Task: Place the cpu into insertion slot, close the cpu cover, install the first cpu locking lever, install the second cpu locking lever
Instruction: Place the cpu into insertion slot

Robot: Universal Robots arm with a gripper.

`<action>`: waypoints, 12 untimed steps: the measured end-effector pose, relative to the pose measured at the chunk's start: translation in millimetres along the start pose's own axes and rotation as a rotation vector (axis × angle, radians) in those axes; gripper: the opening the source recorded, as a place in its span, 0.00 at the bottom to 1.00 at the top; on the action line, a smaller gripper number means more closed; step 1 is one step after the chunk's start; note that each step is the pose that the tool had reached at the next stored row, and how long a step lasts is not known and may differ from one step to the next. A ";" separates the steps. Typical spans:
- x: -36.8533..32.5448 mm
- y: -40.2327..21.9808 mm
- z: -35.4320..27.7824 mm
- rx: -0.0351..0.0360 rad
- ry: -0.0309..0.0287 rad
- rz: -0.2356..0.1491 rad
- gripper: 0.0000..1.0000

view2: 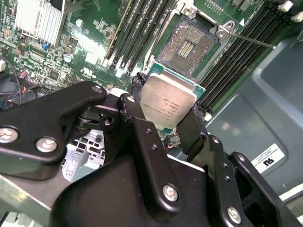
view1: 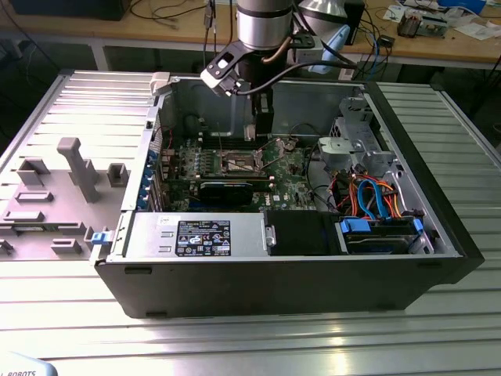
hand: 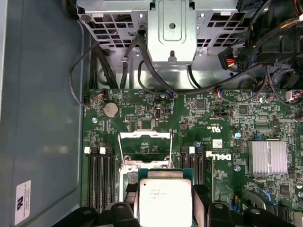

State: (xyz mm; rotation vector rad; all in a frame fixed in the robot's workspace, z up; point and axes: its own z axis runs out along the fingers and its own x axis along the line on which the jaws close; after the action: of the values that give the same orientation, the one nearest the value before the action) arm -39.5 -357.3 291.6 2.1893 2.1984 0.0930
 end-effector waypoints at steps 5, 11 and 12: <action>-0.1 -4.2 3.7 0.0003 0.0022 -0.006 0.54; 0.0 -5.1 5.5 -0.0001 0.0037 -0.006 0.54; -0.1 -5.8 6.6 0.0000 0.0042 -0.008 0.54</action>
State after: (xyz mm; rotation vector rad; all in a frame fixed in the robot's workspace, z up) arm -44.8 -357.3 284.6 2.1818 2.2093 0.0975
